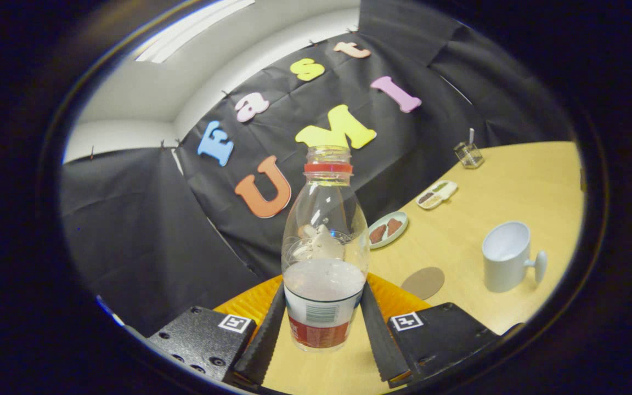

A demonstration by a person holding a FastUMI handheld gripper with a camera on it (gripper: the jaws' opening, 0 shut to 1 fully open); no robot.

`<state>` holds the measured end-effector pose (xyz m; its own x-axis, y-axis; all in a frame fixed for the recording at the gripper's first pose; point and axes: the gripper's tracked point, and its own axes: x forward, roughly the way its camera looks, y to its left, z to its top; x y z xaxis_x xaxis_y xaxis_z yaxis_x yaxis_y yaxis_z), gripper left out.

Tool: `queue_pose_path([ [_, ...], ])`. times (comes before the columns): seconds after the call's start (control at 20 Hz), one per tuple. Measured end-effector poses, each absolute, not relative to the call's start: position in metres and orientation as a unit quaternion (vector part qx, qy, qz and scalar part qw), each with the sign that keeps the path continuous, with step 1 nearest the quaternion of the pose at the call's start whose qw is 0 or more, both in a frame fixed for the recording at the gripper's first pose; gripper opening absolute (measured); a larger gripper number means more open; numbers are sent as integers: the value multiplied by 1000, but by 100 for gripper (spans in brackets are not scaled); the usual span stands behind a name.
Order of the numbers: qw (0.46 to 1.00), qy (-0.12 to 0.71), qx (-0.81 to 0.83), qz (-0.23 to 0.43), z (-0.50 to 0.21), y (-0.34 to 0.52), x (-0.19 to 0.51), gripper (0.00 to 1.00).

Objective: Take the bottle from table, then pour the juice into the cup, finally place the bottle on the coaster

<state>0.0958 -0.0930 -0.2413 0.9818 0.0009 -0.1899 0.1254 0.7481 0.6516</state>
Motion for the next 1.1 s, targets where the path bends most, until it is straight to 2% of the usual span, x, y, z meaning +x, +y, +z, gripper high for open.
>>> queue_pose_path([
  [0.2,888,82,451,-43,-247,-99,94,77],
  [0.5,800,52,597,-8,-232,-100,100,77],
  [1.1,717,28,695,-50,-240,-126,96,77],
])
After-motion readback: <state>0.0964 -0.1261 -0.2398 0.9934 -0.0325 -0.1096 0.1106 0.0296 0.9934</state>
